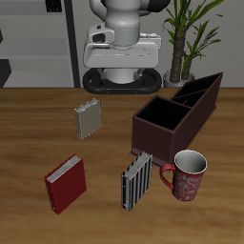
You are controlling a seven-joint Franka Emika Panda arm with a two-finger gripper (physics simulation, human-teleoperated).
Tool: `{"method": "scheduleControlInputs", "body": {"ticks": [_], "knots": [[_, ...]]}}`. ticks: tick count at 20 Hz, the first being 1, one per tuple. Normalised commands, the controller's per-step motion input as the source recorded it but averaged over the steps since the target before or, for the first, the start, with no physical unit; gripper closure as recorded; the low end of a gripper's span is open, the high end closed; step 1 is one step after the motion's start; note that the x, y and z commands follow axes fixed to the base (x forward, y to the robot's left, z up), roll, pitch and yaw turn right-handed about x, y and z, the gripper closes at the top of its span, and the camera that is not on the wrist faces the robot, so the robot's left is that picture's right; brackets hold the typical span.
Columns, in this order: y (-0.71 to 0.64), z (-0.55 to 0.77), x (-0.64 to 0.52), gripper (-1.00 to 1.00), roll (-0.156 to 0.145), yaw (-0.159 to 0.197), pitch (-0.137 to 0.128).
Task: Place the red book into the left desk caddy's left compartment and place the yellow book into the left desk caddy's left compartment
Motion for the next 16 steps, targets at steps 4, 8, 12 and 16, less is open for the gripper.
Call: {"method": "scheduleControlInputs", "body": {"ticks": [4, 8, 12, 16], "knots": [[-0.23, 0.06, 0.21, -1.00, -0.008, 0.015, -0.014], [-0.34, 0.08, 0.29, -1.00, 0.009, -0.007, -0.021], [-0.37, -0.01, 0.41, -1.00, -0.040, 0.036, -0.006], [-0.36, -0.04, 0.41, -1.00, 0.000, -0.020, -0.006]]}}
